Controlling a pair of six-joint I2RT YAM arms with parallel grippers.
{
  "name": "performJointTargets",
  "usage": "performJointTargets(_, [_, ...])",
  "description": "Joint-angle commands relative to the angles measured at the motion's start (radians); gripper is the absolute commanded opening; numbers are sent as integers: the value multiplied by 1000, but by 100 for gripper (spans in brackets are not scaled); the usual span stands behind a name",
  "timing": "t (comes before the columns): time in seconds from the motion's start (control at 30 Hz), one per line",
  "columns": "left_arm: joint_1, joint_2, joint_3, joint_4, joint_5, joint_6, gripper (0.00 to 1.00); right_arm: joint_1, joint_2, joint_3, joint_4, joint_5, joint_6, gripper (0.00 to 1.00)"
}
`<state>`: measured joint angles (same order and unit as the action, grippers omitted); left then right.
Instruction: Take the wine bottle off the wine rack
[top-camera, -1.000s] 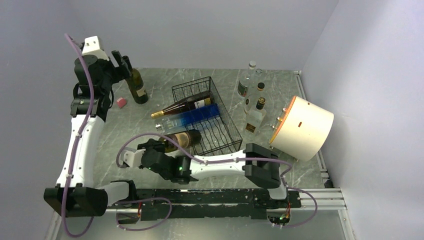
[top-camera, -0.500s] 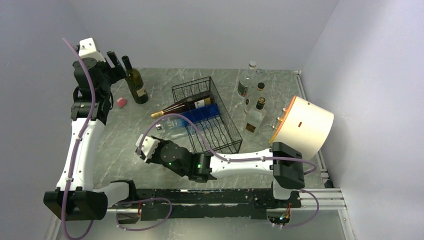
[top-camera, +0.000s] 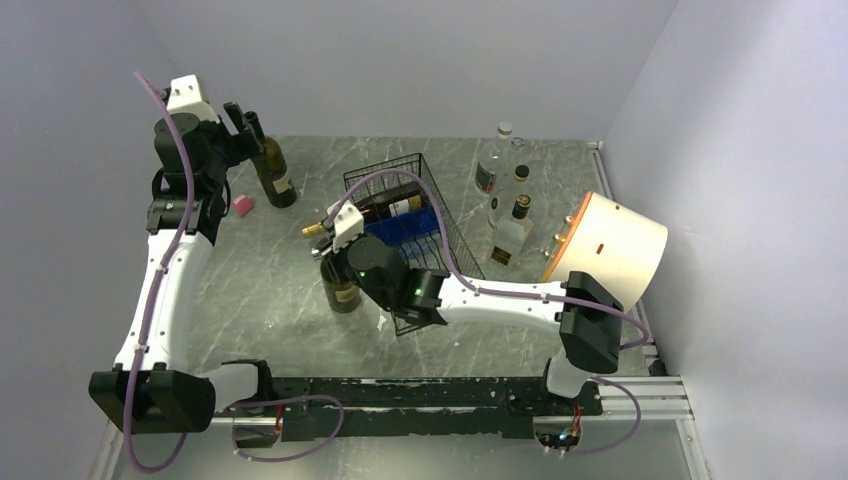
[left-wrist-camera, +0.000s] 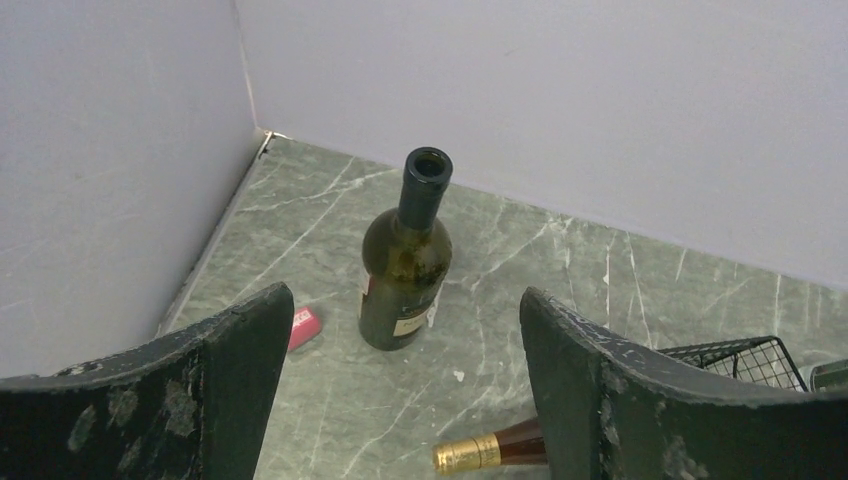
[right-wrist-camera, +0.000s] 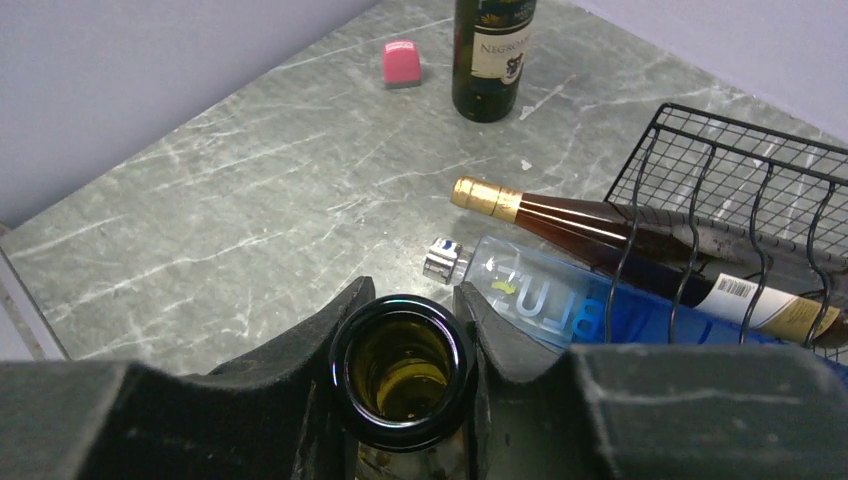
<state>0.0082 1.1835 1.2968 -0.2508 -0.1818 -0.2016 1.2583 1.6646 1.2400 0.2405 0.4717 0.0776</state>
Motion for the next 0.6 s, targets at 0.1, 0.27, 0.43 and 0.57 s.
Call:
performJointTargets(0.1, [-51,2,2,42,11,43,89,-15,-18,14,-55,0,72,51])
performJointTargets(0.27, [-161,-27,13,19,-57,107,90,-18,-3,64,-92,-19,55,67])
performJointTargets(0.43, [-183,-109,7,-106,3,65,92,-18,-41,55,-103,-17,23,79])
performJointTargets(0.57, [-183,-178,20,-281,148,24,94,-18,-146,-26,-96,-30,6,90])
